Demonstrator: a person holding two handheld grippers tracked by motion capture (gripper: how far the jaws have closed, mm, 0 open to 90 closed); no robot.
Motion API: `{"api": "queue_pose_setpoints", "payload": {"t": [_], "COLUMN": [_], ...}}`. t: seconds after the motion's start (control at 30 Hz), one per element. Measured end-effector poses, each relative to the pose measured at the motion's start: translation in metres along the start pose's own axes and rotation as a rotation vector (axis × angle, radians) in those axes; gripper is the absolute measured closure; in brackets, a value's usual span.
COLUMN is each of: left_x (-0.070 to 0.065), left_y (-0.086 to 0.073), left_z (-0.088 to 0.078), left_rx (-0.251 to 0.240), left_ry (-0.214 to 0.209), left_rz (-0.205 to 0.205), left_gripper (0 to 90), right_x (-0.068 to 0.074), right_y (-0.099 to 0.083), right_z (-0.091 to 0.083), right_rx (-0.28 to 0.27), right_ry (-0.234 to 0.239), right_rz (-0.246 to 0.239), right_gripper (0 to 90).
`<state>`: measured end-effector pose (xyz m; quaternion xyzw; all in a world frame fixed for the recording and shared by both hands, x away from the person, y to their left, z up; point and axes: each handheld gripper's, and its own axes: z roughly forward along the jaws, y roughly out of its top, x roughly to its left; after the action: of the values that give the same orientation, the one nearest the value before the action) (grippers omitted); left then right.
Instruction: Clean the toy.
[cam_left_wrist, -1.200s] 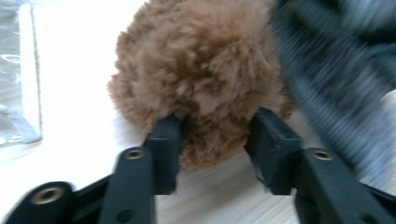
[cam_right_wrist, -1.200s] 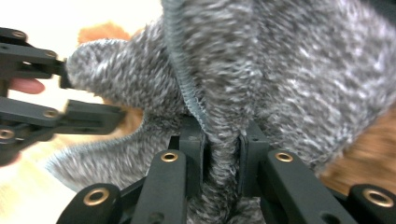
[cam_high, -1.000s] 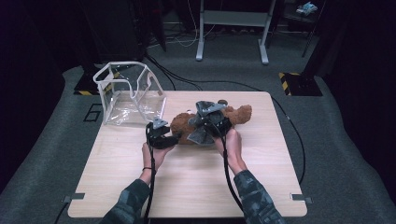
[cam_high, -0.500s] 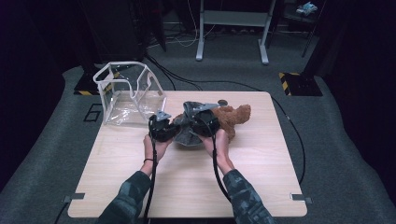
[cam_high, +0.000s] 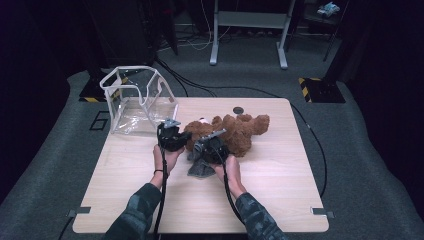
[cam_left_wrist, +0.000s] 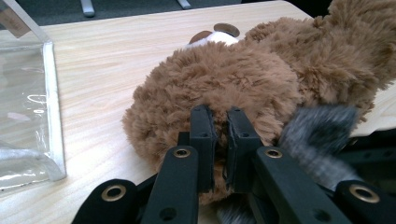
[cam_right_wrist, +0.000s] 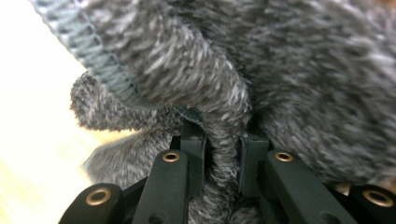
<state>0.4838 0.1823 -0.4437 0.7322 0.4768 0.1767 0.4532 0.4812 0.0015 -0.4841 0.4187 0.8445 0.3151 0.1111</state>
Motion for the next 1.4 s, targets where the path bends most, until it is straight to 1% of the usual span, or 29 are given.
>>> {"api": "queue_pose_setpoints", "payload": {"t": [0.03,0.07,0.13,0.2,0.23,0.27,0.3,0.33,0.37,0.4,0.43,0.5,0.6,0.63,0.67,0.73,0.77,0.8,0.87,0.97,1.03,1.07,1.1,1.13,1.17,1.23,1.33,1.37,1.4], "left_x": [0.000,0.000,-0.001,-0.002,-0.003,-0.003,-0.003,-0.003,-0.002,-0.002,-0.002,-0.001,-0.001,-0.002,-0.002,-0.002,-0.002,-0.001,-0.002,-0.003,-0.003,-0.002,-0.002,-0.001,-0.002,-0.002,-0.003,-0.003,-0.002], "left_y": [0.000,0.000,0.000,0.001,0.001,0.002,0.002,0.001,0.001,0.001,0.000,0.000,-0.001,-0.001,-0.002,-0.002,-0.002,-0.002,-0.002,-0.001,-0.001,-0.001,-0.001,-0.001,-0.001,-0.001,0.000,0.000,0.000], "left_z": [0.000,0.000,0.000,-0.001,-0.001,-0.001,-0.001,-0.001,-0.001,0.000,0.000,0.000,0.000,0.000,0.000,0.000,0.000,0.000,0.001,0.002,0.002,0.003,0.003,0.004,0.004,0.005,0.006,0.006,0.005], "left_rx": [0.000,-0.008,-0.008,-0.007,-0.007,-0.007,-0.007,0.000,-0.002,-0.004,-0.008,-0.011,-0.012,-0.011,-0.011,-0.010,-0.010,-0.011,-0.009,-0.007,-0.007,-0.004,-0.001,-0.002,0.001,0.005,0.008,0.010,0.012], "left_ry": [-0.002,-0.004,-0.006,-0.007,-0.006,-0.006,-0.002,-0.001,-0.002,-0.005,-0.005,-0.009,-0.010,-0.010,-0.010,-0.012,-0.012,-0.014,-0.017,-0.015,-0.013,-0.012,-0.012,-0.010,-0.010,-0.010,-0.009,-0.009,-0.011], "left_rz": [0.001,-0.004,0.001,0.005,0.003,0.005,0.006,0.005,0.001,-0.003,-0.001,-0.003,-0.005,-0.006,-0.006,-0.006,-0.006,-0.005,-0.003,0.006,0.008,0.003,0.003,0.008,0.007,0.005,0.012,0.012,0.012], "left_gripper": [83.1,83.1,83.1,83.1,83.1,83.1,83.1,83.1,83.0,83.0,83.0,83.0,83.0,83.0,83.0,83.0,83.0,83.0,83.0,83.1,83.1,83.1,83.1,83.1,83.1,83.1,83.1,83.1,83.1], "right_x": [0.000,0.003,0.009,0.017,0.022,0.025,0.025,0.021,0.016,0.013,0.011,0.010,0.006,0.003,-0.003,-0.012,-0.012,-0.024,-0.033,-0.057,-0.072,-0.078,-0.083,-0.086,-0.088,-0.081,-0.053,-0.043,-0.035], "right_y": [-0.001,0.000,0.004,0.010,0.012,0.013,0.013,0.011,0.008,0.005,0.003,0.002,0.009,0.011,0.013,0.015,0.015,0.013,0.010,0.003,-0.002,-0.004,-0.007,-0.008,-0.010,-0.010,-0.002,0.002,0.006], "right_z": [0.001,-0.001,-0.011,-0.019,-0.019,-0.015,-0.010,-0.001,0.006,0.009,0.009,-0.003,-0.030,-0.038,-0.044,-0.050,-0.050,-0.060,-0.069,-0.088,-0.099,-0.102,-0.105,-0.106,-0.108,-0.110,-0.102,-0.097,-0.091], "right_rx": [0.004,0.002,-0.049,-0.102,-0.102,-0.093,-0.075,-0.042,-0.029,-0.016,-0.012,-0.027,-0.113,-0.145,-0.159,-0.156,-0.156,-0.167,-0.178,-0.202,-0.215,-0.217,-0.210,-0.206,-0.210,-0.224,-0.213,-0.205,-0.196], "right_ry": [0.003,0.000,0.037,0.055,0.064,0.053,0.042,0.044,0.048,0.039,0.051,0.036,0.004,-0.015,-0.026,-0.064,-0.064,-0.087,-0.108,-0.152,-0.210,-0.225,-0.235,-0.241,-0.235,-0.195,-0.133,-0.123,-0.121], "right_rz": [-0.016,-0.011,-0.017,-0.061,-0.051,-0.049,-0.065,-0.038,-0.016,-0.008,0.001,-0.015,-0.021,-0.014,-0.002,0.021,0.021,0.041,0.053,0.112,0.126,0.142,0.158,0.159,0.163,0.133,0.039,0.004,-0.014], "right_gripper": [76.6,76.6,76.6,76.6,76.5,76.5,76.6,76.7,76.8,76.8,76.7,76.6,76.8,76.8,76.9,77.0,77.0,77.2,77.3,77.2,77.2,77.2,77.1,77.0,77.0,76.9,76.6,76.6,76.6]}}
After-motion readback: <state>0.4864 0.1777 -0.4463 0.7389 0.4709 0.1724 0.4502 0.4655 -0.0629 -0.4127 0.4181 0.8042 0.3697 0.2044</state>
